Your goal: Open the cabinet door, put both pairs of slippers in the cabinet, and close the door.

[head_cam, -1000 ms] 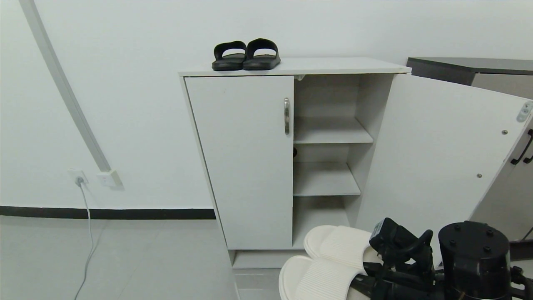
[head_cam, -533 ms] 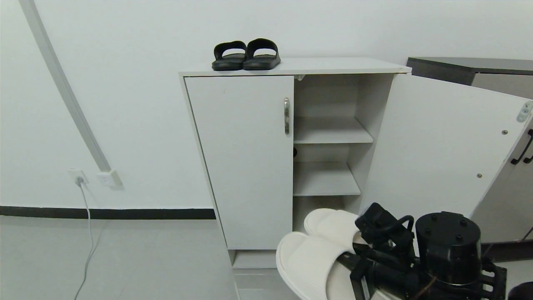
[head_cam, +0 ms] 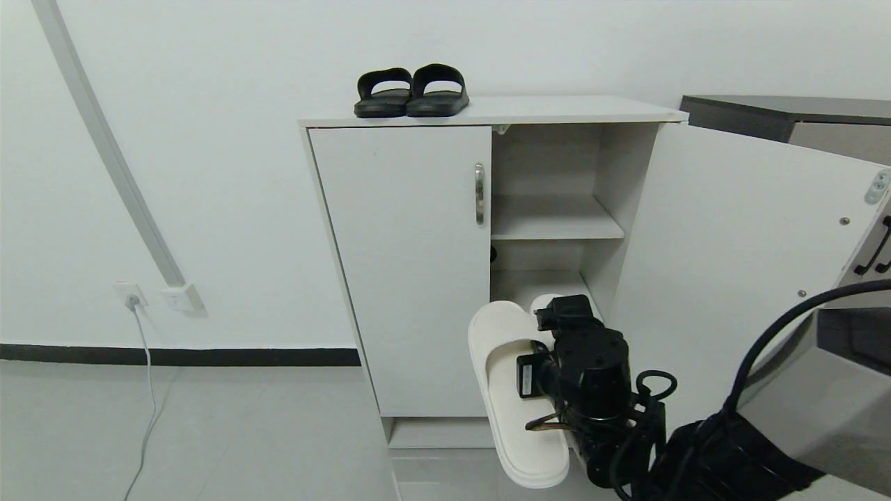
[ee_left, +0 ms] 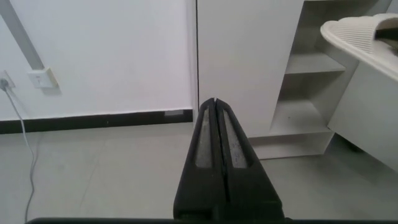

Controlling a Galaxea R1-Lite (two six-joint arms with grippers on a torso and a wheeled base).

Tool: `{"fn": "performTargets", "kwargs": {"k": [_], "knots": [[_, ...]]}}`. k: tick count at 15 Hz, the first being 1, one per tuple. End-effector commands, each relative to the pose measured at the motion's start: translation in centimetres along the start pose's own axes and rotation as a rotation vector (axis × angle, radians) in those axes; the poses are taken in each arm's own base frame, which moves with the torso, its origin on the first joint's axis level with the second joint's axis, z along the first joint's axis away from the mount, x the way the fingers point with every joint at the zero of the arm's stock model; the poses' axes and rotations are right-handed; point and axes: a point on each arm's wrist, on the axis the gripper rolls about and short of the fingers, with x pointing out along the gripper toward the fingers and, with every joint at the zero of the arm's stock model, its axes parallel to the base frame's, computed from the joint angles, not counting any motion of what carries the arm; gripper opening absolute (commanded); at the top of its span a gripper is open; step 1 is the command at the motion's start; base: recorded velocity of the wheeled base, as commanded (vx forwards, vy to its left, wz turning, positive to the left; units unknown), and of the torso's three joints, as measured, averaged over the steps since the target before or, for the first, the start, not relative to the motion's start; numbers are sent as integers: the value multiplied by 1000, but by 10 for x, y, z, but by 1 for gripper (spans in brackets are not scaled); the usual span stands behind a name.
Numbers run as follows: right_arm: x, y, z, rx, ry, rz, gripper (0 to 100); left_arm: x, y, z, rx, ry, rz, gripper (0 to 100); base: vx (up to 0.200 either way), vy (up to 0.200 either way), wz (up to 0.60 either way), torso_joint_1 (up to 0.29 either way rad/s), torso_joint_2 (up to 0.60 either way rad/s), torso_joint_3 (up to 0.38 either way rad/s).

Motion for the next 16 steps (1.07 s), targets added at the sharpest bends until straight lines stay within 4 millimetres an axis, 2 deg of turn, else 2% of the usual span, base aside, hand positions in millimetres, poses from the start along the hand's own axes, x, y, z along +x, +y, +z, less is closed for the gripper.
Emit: {"fn": "performTargets", "kwargs": {"k": [1,5,10,16], "knots": [[20,3,-18,-15,16,-53,0,0,0,0,0,2,0,0,0,-200,0,2,2,-2],[25,2,-27,-29,33,-66,0,0,0,0,0,2,0,0,0,-200,0,4,4,1],[37,4,-49,-34,32,-73,0,0,0,0,0,2,0,0,0,0,0,0,0,0],[44,0,-52,-29,28,-89,0,0,0,0,0,2,2,0,0,0,0,0,0,0]]}}
